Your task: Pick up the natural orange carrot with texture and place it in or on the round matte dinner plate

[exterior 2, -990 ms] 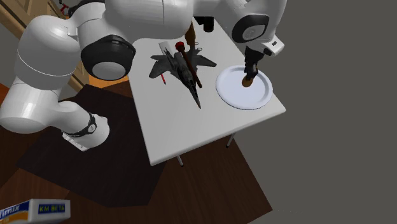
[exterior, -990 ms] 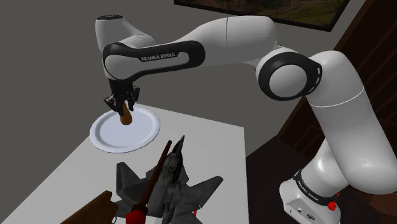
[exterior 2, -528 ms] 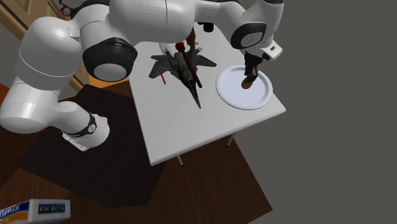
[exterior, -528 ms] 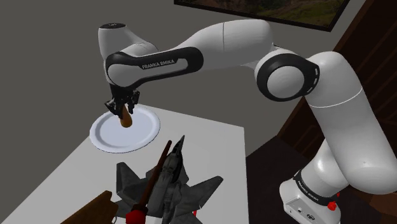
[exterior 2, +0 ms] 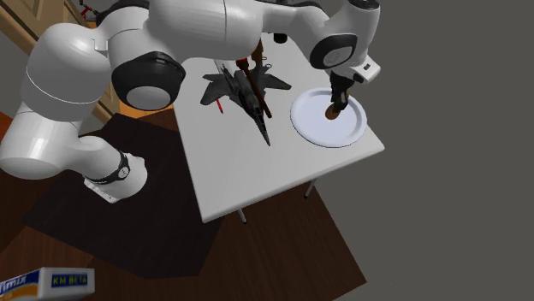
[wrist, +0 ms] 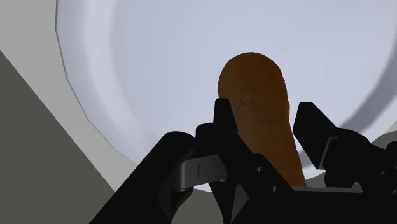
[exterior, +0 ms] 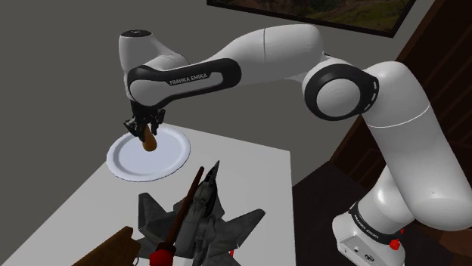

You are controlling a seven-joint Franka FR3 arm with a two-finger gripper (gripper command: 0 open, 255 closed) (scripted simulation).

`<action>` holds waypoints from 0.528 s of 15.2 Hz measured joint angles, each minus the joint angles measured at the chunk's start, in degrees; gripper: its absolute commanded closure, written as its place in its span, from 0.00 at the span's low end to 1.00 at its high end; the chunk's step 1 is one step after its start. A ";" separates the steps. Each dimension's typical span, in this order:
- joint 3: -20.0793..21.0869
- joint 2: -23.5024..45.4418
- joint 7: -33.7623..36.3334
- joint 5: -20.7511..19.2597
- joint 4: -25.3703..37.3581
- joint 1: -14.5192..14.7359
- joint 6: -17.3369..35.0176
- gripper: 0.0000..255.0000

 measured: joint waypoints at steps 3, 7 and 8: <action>-0.26 0.35 0.31 -0.20 0.63 0.32 -0.39 0.00; -0.34 3.32 0.29 -0.17 1.85 0.83 -1.61 0.00; -0.33 3.37 0.31 -0.17 1.78 0.84 -1.65 0.00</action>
